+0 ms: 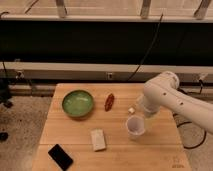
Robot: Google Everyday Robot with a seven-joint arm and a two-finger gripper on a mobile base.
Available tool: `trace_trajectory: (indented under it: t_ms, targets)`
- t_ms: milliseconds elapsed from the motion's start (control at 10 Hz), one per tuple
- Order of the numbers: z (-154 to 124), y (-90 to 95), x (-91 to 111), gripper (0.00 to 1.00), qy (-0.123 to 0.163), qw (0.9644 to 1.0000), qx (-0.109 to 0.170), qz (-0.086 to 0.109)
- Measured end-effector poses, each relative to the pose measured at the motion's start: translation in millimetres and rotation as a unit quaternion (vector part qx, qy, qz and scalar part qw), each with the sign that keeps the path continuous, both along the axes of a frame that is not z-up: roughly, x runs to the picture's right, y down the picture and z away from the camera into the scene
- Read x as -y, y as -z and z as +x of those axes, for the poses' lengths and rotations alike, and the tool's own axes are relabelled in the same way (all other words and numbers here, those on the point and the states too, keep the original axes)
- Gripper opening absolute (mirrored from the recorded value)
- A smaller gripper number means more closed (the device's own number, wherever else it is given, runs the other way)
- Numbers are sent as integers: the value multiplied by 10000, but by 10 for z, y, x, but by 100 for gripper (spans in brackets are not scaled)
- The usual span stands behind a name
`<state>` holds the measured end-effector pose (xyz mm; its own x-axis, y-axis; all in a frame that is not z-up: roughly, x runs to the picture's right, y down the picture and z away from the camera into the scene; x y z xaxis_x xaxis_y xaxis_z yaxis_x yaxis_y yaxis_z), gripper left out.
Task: Place the ceramic cup in the ceramic bowl
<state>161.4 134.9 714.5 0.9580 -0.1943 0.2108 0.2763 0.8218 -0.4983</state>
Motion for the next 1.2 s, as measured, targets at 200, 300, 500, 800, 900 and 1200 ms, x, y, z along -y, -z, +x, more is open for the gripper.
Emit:
trace_trajectory:
  t_ms: [200,300,500,800,900,1200]
  targets:
    - [-162,-61,-17,80,93,9999,103,-27]
    - [-180,-91,-28,80,119,9999,117,-35]
    - [-197,-194,-79,80,180,9997,153,-40]
    - [-214,-356,-142,80,262,9994,233,-41]
    - [-225,-446,-188,80,301,9992,252,-74]
    - [-280,-648,-352,70,546,9977,319,-247]
